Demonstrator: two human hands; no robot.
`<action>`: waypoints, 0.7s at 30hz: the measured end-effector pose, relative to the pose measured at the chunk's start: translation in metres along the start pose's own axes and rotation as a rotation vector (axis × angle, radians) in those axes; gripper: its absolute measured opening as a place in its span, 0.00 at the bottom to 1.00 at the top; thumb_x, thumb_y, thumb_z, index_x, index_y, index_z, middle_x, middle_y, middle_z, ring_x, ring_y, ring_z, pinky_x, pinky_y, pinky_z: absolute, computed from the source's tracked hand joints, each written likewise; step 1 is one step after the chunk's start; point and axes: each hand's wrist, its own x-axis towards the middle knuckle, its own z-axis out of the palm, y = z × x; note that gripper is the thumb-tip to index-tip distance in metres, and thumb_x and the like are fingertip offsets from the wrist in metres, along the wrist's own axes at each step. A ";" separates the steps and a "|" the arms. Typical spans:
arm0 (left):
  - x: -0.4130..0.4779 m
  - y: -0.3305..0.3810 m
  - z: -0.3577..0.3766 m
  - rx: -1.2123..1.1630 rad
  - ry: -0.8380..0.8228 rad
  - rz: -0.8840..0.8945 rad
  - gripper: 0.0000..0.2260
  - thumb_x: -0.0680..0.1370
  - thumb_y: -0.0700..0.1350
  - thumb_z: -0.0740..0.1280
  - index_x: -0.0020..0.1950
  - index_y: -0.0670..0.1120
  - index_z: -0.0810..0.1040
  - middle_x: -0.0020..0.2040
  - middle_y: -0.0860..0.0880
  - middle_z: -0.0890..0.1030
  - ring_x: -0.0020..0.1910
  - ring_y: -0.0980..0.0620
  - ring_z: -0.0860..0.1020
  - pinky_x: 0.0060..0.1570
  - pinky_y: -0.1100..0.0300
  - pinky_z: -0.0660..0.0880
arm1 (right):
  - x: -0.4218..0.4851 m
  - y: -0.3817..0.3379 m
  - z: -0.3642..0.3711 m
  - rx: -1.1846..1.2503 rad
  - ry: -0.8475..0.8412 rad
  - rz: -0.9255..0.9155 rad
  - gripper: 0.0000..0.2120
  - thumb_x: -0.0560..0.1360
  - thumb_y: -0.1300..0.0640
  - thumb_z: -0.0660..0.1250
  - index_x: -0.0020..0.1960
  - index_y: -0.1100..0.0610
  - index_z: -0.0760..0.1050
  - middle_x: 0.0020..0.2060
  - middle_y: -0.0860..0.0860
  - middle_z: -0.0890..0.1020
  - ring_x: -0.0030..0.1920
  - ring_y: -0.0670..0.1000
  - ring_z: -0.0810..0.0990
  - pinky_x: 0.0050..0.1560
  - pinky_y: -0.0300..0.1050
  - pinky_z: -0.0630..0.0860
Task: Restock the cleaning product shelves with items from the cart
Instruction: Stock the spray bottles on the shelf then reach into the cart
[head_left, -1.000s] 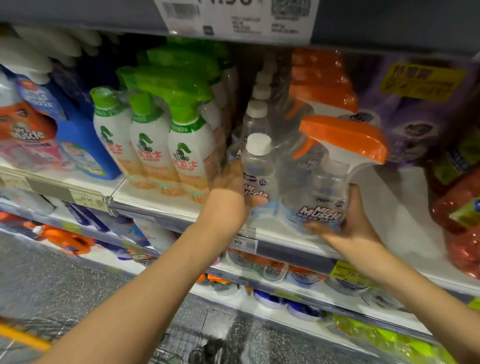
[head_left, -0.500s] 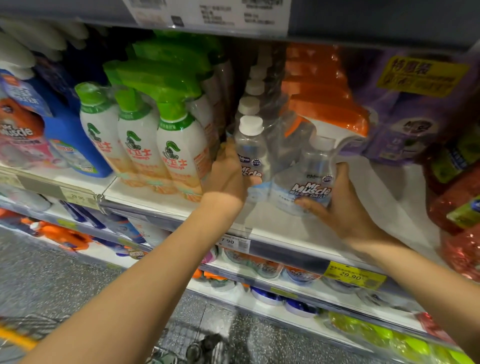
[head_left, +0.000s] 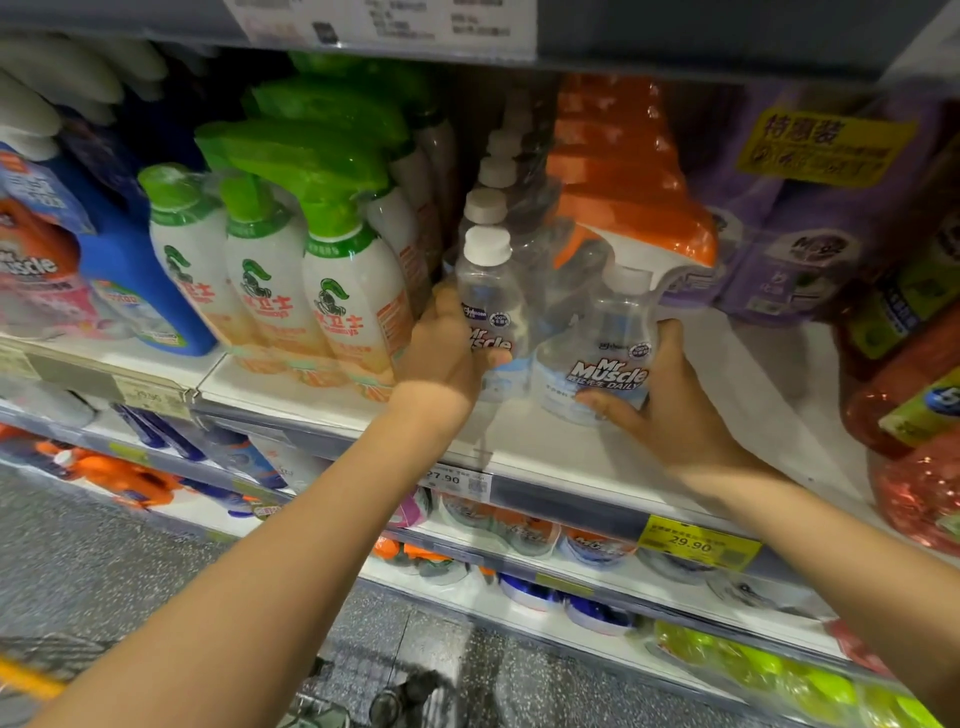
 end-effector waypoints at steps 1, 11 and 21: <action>0.000 0.001 0.000 -0.003 0.006 0.007 0.29 0.75 0.44 0.72 0.71 0.39 0.63 0.65 0.40 0.74 0.63 0.40 0.73 0.56 0.54 0.67 | 0.000 0.000 0.000 0.005 0.003 0.003 0.28 0.65 0.39 0.73 0.53 0.41 0.58 0.58 0.52 0.75 0.60 0.55 0.75 0.57 0.63 0.74; -0.047 -0.005 -0.011 -0.158 0.165 0.073 0.23 0.74 0.43 0.73 0.66 0.39 0.70 0.55 0.41 0.79 0.56 0.41 0.76 0.51 0.62 0.70 | -0.021 -0.009 -0.013 0.008 0.147 0.135 0.41 0.66 0.53 0.79 0.71 0.58 0.58 0.64 0.56 0.66 0.59 0.54 0.70 0.58 0.49 0.71; -0.150 -0.008 -0.052 -0.385 0.148 0.046 0.05 0.78 0.45 0.68 0.52 0.49 0.77 0.46 0.53 0.81 0.45 0.53 0.81 0.45 0.56 0.79 | -0.091 -0.061 -0.016 0.144 0.095 -0.147 0.07 0.77 0.55 0.68 0.53 0.52 0.73 0.44 0.52 0.75 0.41 0.46 0.72 0.41 0.35 0.69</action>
